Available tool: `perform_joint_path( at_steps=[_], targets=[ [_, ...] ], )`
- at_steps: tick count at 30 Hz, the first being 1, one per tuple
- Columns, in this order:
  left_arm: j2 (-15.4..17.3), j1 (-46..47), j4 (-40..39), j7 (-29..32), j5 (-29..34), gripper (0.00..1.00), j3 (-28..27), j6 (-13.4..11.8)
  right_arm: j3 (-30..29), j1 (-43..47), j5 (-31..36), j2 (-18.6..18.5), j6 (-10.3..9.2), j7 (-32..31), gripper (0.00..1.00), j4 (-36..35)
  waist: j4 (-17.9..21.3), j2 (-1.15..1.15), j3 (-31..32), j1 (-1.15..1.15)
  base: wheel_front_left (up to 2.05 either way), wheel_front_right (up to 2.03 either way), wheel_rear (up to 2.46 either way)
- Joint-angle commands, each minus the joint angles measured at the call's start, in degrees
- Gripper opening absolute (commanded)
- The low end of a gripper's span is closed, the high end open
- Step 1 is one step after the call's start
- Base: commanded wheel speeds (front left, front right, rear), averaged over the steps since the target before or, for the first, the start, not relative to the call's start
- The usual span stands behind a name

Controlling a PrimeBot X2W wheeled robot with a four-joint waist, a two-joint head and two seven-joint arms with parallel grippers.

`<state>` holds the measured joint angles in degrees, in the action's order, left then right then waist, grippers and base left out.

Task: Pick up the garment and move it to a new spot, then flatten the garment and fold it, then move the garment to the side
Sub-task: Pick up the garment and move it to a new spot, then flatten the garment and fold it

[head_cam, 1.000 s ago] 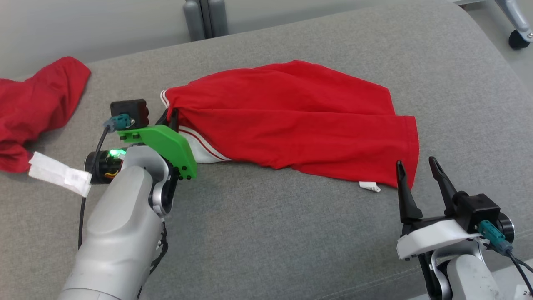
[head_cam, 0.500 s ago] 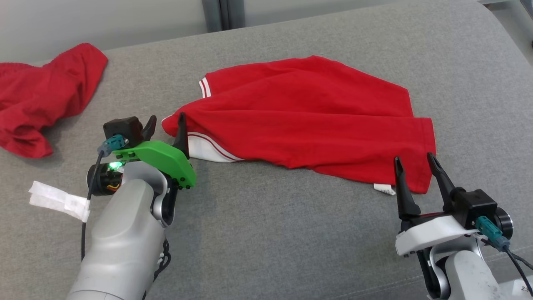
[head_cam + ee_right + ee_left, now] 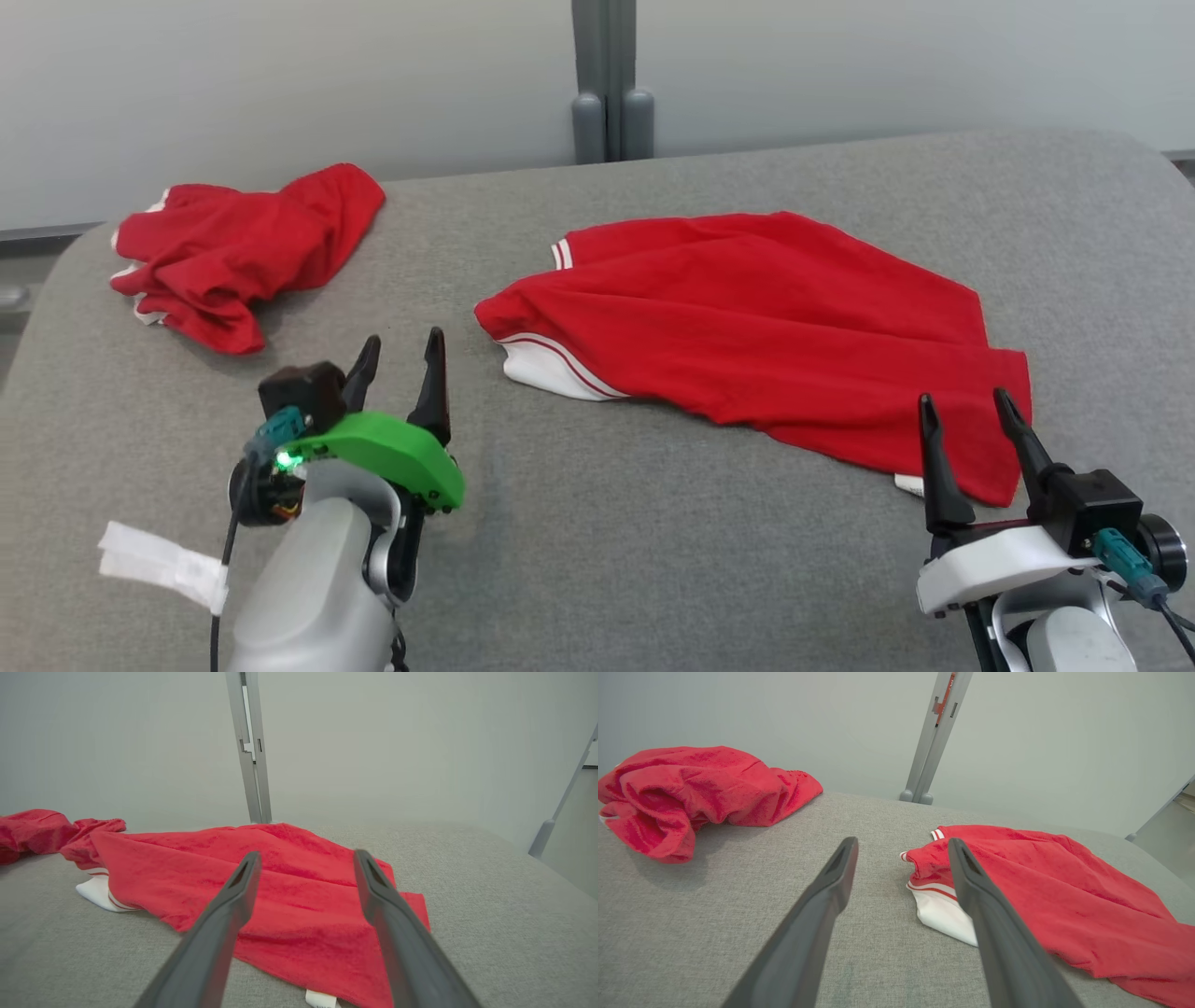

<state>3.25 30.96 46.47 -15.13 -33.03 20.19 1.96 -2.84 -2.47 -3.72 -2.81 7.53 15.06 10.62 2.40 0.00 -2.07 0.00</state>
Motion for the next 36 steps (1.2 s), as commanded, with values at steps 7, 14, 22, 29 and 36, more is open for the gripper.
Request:
perform_joint_path(
  at_steps=[7, 14, 22, 29, 36],
  targets=[
    [0.9, -14.3, -12.6, 0.0, 5.0, 1.0, -4.0, -2.4, 0.4, 3.2, -0.4, -0.2, -0.08, 0.2, 1.0, -0.6, -5.9, 0.0, 6.1, 0.0, 0.0, 0.0, 0.0],
    [0.8, -24.9, -21.6, 0.0, 9.9, 1.0, -6.2, -4.1, 1.3, 5.5, -1.4, -0.2, -0.08, 0.2, 1.0, -0.9, -6.3, 0.0, 7.3, 0.0, 0.0, 0.0, 0.0],
    [0.3, -30.3, -26.9, 0.0, 12.0, 1.0, -6.9, -5.2, 2.4, 6.8, -2.3, -0.2, -0.08, 0.2, 1.0, -0.4, -6.3, 0.0, 7.6, 0.0, 0.0, 0.0, 0.0],
    [0.1, -30.8, -27.5, 0.0, 12.0, 1.0, -6.2, -5.1, 2.9, 6.6, -2.6, -0.2, -0.08, 0.2, 1.0, 0.3, -5.9, 0.0, 7.5, 0.0, 0.0, 0.0, 0.0],
    [0.2, -30.7, -27.5, 0.0, 12.5, 1.0, -6.3, -5.3, 2.7, 6.4, -2.6, -0.2, -0.08, 0.2, 1.0, 0.5, -5.7, 0.0, 7.1, 0.0, 0.0, 0.0, 0.0]
  ],
)
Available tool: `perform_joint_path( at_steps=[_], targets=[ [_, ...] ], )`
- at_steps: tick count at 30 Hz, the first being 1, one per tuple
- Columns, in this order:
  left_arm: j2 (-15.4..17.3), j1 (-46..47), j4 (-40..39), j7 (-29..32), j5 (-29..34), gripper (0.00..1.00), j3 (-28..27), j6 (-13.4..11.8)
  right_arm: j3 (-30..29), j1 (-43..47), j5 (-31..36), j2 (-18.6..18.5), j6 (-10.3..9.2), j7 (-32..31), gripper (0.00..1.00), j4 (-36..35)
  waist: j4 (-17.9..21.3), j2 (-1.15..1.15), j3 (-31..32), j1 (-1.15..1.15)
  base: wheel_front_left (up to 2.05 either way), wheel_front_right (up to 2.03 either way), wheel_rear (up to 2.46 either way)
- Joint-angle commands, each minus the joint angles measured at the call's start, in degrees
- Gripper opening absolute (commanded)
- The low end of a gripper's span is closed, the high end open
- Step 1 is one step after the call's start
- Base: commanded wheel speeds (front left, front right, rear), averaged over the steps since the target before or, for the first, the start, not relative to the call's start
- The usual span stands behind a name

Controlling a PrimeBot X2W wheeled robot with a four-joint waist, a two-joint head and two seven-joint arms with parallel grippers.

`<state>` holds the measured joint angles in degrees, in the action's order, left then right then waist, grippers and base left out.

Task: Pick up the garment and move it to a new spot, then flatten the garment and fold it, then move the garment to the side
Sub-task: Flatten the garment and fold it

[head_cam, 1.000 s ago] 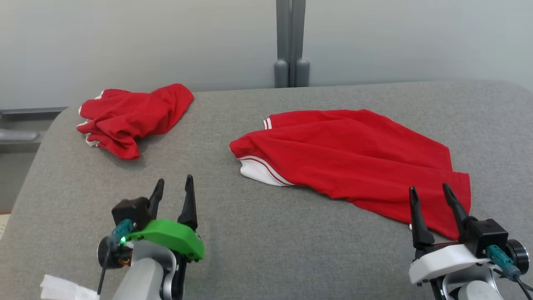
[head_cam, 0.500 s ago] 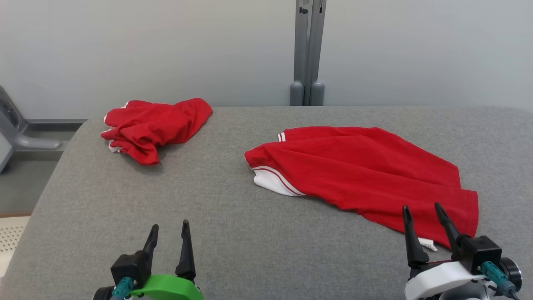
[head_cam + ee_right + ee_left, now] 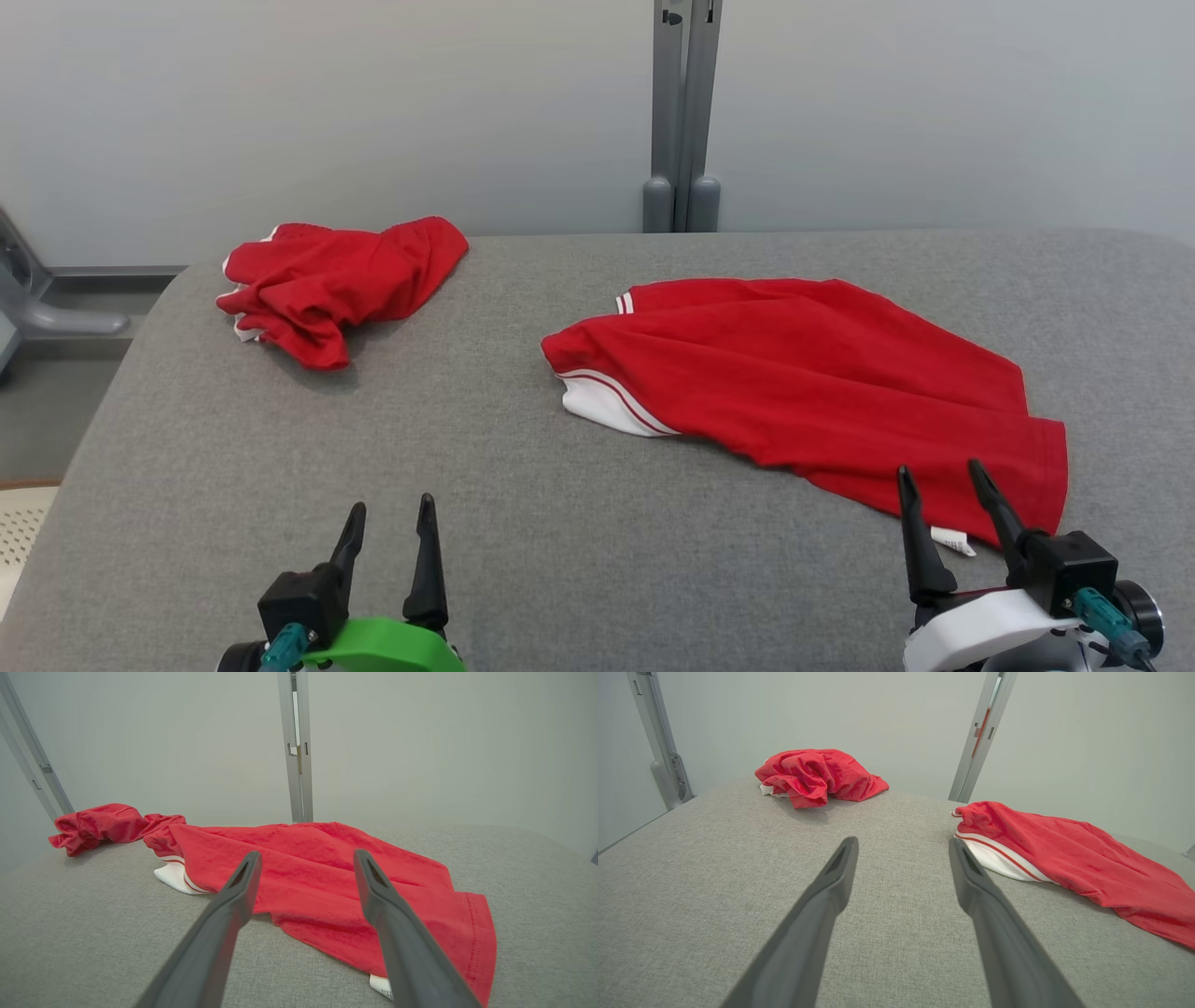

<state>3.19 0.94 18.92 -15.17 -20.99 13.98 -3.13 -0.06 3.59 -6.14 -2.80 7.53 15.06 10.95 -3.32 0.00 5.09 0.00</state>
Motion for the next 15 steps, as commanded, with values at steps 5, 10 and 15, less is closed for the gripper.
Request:
perform_joint_path(
  at_steps=[5, 10, 15],
  targets=[
    [0.9, 1.3, 0.5, 0.2, 0.7, 1.0, 0.3, 0.2, 0.2, 0.0, -0.2, -0.2, -0.08, 0.2, 1.0, 0.0, 0.4, 0.0, -0.7, 0.0, 0.0, 0.0, 0.0],
    [1.2, 4.4, 1.5, 1.7, 0.9, 1.0, 1.3, 1.0, 0.5, -0.9, 0.2, -0.2, -0.08, 0.2, 1.0, -0.1, 1.6, 0.0, -2.3, 0.0, 0.0, 0.0, 0.0],
    [1.8, 9.5, 4.6, 4.6, 1.6, 1.0, 2.6, 2.2, 1.6, -2.3, 0.5, -0.2, -0.08, 0.2, 1.0, -0.1, 4.4, 0.0, -4.8, 0.0, 0.0, 0.0, 0.0]
  ],
)
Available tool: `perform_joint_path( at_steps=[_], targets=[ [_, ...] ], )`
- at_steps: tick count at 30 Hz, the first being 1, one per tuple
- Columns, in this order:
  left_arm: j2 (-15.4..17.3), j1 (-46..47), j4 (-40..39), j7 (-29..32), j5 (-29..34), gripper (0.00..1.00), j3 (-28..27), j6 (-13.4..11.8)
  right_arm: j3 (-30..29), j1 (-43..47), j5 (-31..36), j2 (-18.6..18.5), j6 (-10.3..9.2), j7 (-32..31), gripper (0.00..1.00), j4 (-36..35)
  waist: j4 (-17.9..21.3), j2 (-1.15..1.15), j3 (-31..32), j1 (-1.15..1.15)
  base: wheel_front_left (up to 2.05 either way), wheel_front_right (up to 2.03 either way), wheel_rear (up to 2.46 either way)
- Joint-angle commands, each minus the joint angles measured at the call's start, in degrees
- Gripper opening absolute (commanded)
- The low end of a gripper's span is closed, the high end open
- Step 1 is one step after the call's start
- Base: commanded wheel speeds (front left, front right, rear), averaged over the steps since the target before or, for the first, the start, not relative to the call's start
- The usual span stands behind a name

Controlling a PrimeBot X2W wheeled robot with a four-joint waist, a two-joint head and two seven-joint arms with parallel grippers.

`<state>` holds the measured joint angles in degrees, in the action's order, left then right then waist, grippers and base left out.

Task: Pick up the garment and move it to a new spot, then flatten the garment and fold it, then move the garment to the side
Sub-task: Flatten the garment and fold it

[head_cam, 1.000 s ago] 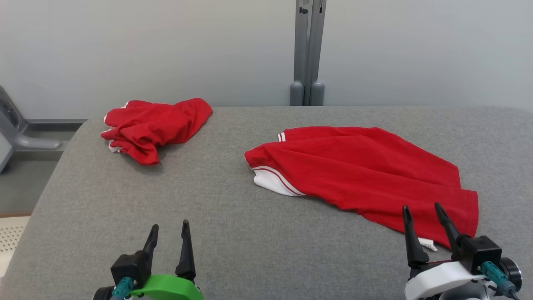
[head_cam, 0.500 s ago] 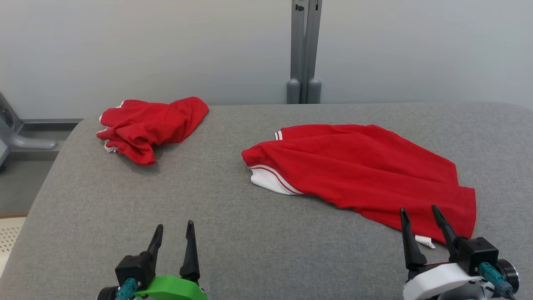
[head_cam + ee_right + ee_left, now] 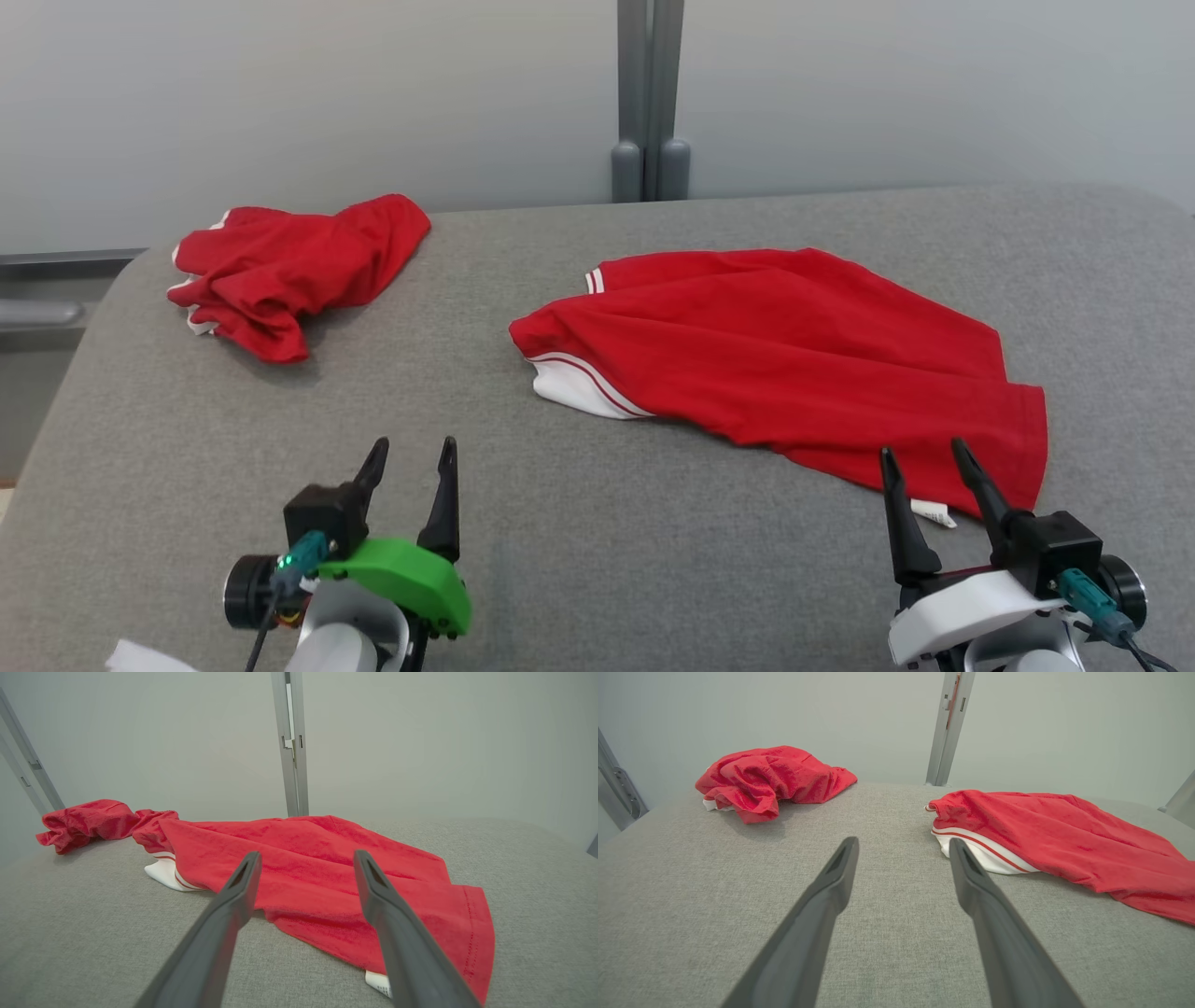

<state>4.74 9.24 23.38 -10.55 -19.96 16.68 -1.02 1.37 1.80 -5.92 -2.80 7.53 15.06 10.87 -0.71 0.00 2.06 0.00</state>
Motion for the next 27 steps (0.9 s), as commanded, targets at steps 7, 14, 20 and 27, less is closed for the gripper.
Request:
perform_joint_path(
  at_steps=[7, 14, 20, 27],
  targets=[
    [0.1, 10.8, 6.4, 5.4, 0.4, 1.0, 2.1, 2.5, 1.4, -3.8, 0.6, -0.2, -0.08, 0.2, 1.0, -0.5, 7.3, 0.0, -8.7, 0.0, 0.0, 0.0, 0.0],
    [0.7, 18.5, 13.9, 9.3, 0.0, 1.0, 2.6, 3.9, 1.9, -6.7, -0.4, -0.2, -0.08, 0.2, 1.0, -0.4, 12.7, 0.0, -14.3, 0.0, 0.0, 0.0, 0.0],
    [2.4, 22.5, 19.5, 10.5, 1.1, 1.0, 2.6, 2.4, 1.8, -7.9, -1.4, -0.1, -0.08, 0.2, 1.0, -0.3, 15.5, 0.0, -17.2, 0.0, 0.0, 0.0, 0.0],
    [3.1, 25.2, 23.6, 9.7, 0.0, 1.0, 1.5, 1.9, 1.6, -8.4, -2.1, -0.1, -0.08, 0.2, 1.0, -0.1, 16.1, 0.0, -18.6, 0.0, 0.0, 0.0, 0.0]
  ],
)
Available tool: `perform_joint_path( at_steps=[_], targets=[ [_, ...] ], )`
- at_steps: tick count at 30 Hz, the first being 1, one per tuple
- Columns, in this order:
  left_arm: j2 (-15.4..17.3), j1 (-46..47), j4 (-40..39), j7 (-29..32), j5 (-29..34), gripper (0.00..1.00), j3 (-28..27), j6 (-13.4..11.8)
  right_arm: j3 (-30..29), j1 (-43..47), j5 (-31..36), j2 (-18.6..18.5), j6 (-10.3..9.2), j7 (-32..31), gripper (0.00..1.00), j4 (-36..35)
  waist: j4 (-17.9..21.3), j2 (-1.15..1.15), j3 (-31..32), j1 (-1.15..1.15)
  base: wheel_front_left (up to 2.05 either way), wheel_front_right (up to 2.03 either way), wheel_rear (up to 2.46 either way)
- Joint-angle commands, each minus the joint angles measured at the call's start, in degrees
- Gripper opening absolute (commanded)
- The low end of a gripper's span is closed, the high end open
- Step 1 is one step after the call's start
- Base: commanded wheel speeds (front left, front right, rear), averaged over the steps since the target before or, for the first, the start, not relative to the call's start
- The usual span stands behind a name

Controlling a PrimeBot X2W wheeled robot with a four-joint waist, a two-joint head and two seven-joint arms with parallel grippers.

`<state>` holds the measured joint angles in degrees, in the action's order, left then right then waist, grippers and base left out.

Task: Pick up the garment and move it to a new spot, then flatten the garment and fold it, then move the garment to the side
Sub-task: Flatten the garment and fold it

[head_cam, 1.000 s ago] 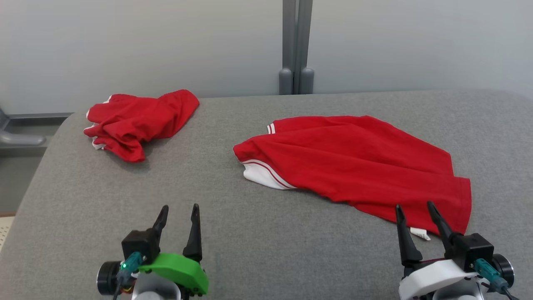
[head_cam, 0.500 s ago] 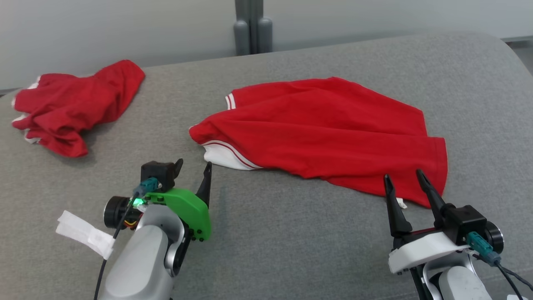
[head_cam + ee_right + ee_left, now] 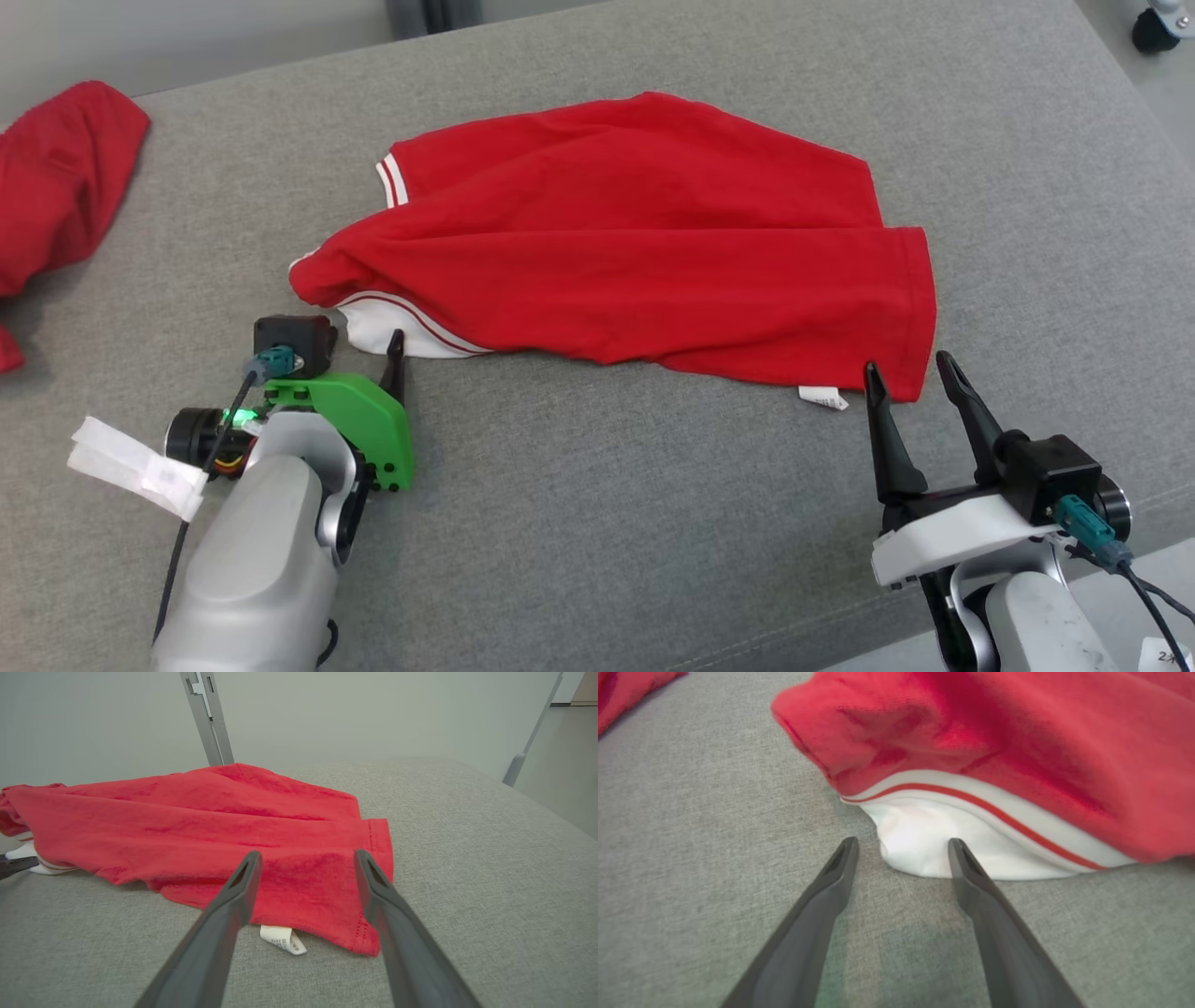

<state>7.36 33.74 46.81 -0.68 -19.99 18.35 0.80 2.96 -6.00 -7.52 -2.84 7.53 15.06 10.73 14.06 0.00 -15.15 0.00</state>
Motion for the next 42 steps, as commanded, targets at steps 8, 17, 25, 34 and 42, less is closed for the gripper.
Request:
perform_joint_path(
  at_steps=[8, 17, 25, 34, 42],
  targets=[
    [-0.4, 1.5, 0.8, -4.5, -0.6, 0.0, 0.6, 2.0, -0.8, -0.5, -0.2, -0.1, -0.08, 0.2, 1.0, 0.5, 0.2, 0.0, -0.1, 0.0, 0.0, 0.0, 0.0],
    [-1.5, -2.5, -5.6, -9.3, -1.4, 0.0, 1.7, 2.6, -2.4, 1.6, 0.7, -0.1, -0.08, 0.2, 1.0, 1.1, -6.0, 0.0, 6.1, 0.0, 0.0, 0.0, 0.0],
    [1.5, -10.8, -20.0, -5.9, -1.2, 0.0, 2.6, 0.6, -3.0, 4.1, 0.4, -0.1, -0.08, 0.2, 1.0, 1.8, -12.1, 0.0, 11.7, 0.0, 0.0, 0.0, 0.0],
    [4.8, -25.7, -42.1, 5.4, -2.4, 0.0, 1.3, -7.5, -3.5, 5.6, 0.1, -0.1, -0.08, 0.2, 1.0, 1.8, -14.7, 0.0, 13.0, 0.0, 0.0, 0.0, 0.0],
    [3.8, -34.1, -49.0, 11.3, -4.0, 0.0, 0.2, -13.8, -3.2, 4.5, 0.3, -0.1, -0.08, 0.2, 1.0, 2.0, -14.1, 0.0, 11.4, 0.0, 0.0, 0.0, 0.0]
  ],
)
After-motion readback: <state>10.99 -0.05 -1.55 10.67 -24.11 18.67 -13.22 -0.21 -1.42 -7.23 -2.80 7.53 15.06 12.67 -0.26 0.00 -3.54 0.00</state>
